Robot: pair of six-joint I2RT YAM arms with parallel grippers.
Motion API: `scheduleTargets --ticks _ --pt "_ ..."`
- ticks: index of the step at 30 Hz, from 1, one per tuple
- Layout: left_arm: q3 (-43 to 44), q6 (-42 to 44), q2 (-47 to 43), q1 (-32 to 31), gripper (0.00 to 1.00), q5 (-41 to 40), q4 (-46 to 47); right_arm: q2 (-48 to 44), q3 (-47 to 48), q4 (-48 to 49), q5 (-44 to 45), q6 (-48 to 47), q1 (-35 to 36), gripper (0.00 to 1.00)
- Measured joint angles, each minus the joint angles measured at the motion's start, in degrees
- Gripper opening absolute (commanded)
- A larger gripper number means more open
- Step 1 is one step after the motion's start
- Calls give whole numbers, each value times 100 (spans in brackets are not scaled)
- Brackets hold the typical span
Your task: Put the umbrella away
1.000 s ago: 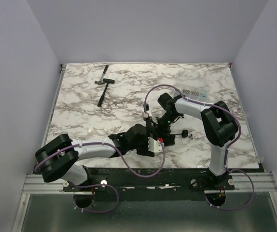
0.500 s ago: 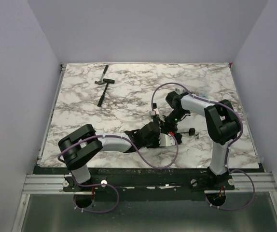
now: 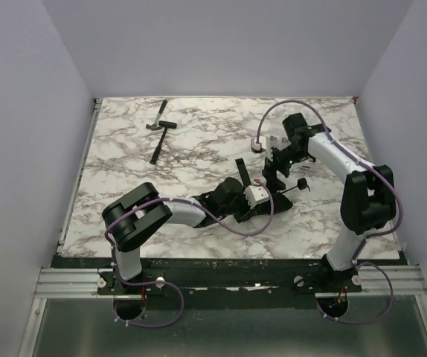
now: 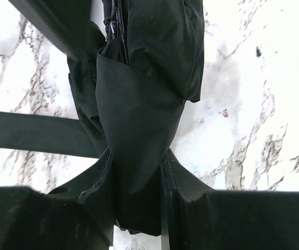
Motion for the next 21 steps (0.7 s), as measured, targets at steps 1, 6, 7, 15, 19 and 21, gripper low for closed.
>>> scheduleTargets --ticks 1,6,7,15,19,21 --pt "0 -201 63 76 0 258 133 -125 129 57 -9 -17 -74 100" --pt "35 -734 269 428 0 1062 378 -1001 203 319 -308 -514 -431 100" --pt "63 -887 334 544 0 1298 417 -1270 7 389 -468 -763 -514 99" --pt "330 -1600 776 1058 0 2455 575 -2059 -1939 -44 -918 -3449 -597 95" --pt "586 -1847 1005 1139 0 2929 457 -2070 -2273 149 -914 -3917 -533 94" --pt "651 -1917 1062 1137 0 3093 402 -2140 -2433 426 -852 -3987 -402 90"
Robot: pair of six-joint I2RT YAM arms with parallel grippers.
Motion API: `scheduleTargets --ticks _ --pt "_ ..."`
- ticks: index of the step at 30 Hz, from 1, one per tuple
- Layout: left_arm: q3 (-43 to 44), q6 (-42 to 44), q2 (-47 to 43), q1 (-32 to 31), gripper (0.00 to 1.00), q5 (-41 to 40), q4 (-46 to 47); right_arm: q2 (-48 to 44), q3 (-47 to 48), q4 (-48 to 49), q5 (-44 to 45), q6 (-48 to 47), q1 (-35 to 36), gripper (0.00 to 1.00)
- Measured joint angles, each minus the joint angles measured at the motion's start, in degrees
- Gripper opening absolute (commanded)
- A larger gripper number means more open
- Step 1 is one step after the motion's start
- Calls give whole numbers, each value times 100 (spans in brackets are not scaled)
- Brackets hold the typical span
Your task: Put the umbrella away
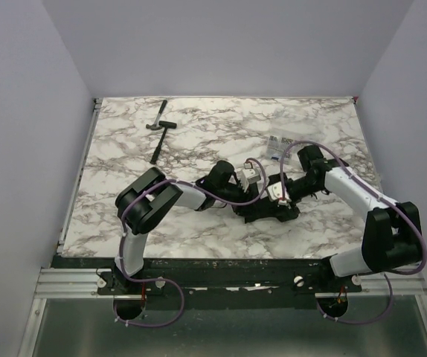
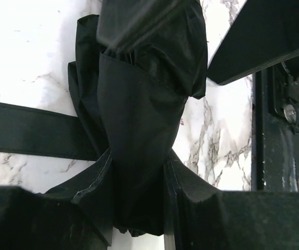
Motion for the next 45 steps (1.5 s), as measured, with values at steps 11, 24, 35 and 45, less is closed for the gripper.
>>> scheduleTargets --ticks 11,24,35,45 --pt "402 -328 306 151 0 831 -494 90 -844 1016 680 103 555 60" --pt "-317 -1596 -28 428 53 1097 258 -330 -1779 3112 1246 1495 1257 9" --pt "-2105 -2511 -2448 520 99 -640 721 616 -660 1825 1084 1464 1440 2" --pt "-3947 -1797 -3130 420 90 -1189 2579 2131 815 192 557 2352 1471 0"
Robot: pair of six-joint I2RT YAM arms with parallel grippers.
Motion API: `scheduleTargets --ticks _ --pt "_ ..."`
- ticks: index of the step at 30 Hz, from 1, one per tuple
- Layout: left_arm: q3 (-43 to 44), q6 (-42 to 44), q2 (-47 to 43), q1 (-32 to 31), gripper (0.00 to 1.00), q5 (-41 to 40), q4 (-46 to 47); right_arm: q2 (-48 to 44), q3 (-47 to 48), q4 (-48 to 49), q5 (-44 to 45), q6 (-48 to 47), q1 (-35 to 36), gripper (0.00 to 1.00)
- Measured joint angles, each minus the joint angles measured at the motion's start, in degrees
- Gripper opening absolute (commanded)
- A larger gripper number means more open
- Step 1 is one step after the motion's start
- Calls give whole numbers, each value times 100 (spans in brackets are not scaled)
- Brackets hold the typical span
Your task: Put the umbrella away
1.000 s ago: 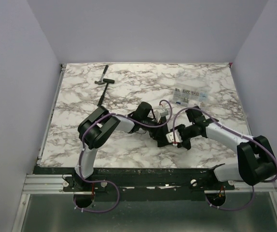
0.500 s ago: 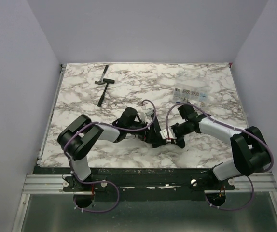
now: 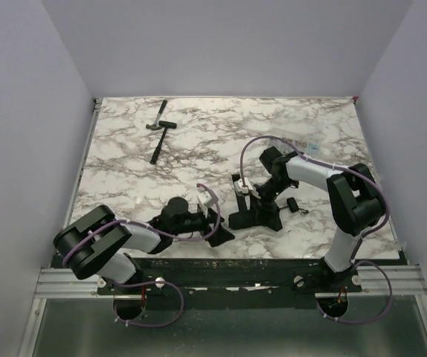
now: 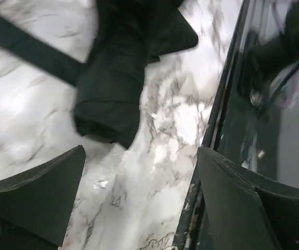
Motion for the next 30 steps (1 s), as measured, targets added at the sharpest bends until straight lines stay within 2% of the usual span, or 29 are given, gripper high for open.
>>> scheduleTargets --ticks 5,8,11,15,24,27,30 --pt "4 1965 -345 -1633 92 -1211 -417 404 229 -457 -295 623 2 0" --pt "177 2966 -437 -2253 92 -2013 -870 586 254 -734 -450 920 0 0" --pt "470 3790 -396 -2371 92 -2555 -1325 634 232 -874 -551 1139 2 0" --pt "857 4500 -166 -2371 92 -2879 -1622 619 105 -944 -614 1351 11 0" --pt "1161 5064 131 -2747 90 -2758 -1805 577 20 -918 -612 1631 13 1" --pt "1403 5158 409 -2802 82 -2651 -1958 566 7 -896 -612 1687 13 1" --pt "1698 5239 789 -2822 66 -2579 -2146 544 -11 -866 -612 1718 15 4"
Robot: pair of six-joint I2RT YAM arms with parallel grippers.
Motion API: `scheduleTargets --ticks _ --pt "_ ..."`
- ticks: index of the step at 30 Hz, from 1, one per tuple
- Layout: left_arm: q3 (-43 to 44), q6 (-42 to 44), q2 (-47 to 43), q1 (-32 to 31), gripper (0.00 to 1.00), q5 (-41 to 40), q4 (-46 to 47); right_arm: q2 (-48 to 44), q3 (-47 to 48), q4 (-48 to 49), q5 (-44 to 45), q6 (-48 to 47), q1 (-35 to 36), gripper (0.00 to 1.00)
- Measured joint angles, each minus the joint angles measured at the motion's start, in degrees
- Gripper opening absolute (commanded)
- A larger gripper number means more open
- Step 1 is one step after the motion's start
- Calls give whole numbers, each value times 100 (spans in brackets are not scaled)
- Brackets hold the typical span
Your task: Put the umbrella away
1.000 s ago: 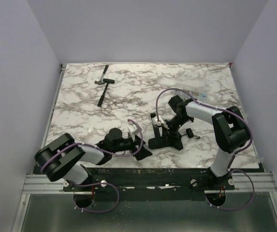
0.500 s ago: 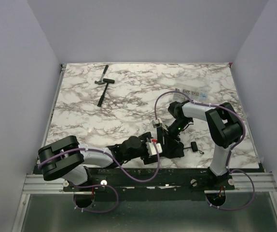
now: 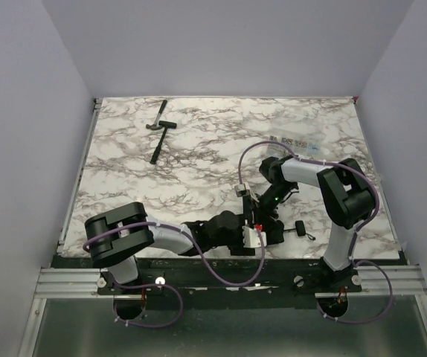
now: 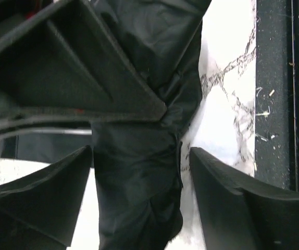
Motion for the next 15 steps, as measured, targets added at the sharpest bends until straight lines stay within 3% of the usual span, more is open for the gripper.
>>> scheduleTargets --ticks 1,2,3,5,7,10,15 --pt "122 -2 160 0 56 26 -72 -11 -9 11 2 9 2 7" --pt "245 17 251 2 35 48 -131 -24 -20 22 2 24 7 11" --pt "374 4 348 0 25 72 -197 -42 -35 35 4 42 9 16" --pt "507 -66 479 4 17 153 -297 -98 -44 52 35 83 9 34" --pt "560 -190 503 33 9 234 -350 -199 -66 66 129 87 7 46" --pt "588 -404 520 155 7 435 -299 -380 -68 81 267 129 -96 59" --pt "717 -1060 750 621 5 944 -28 -828 404 -37 361 39 -809 67"
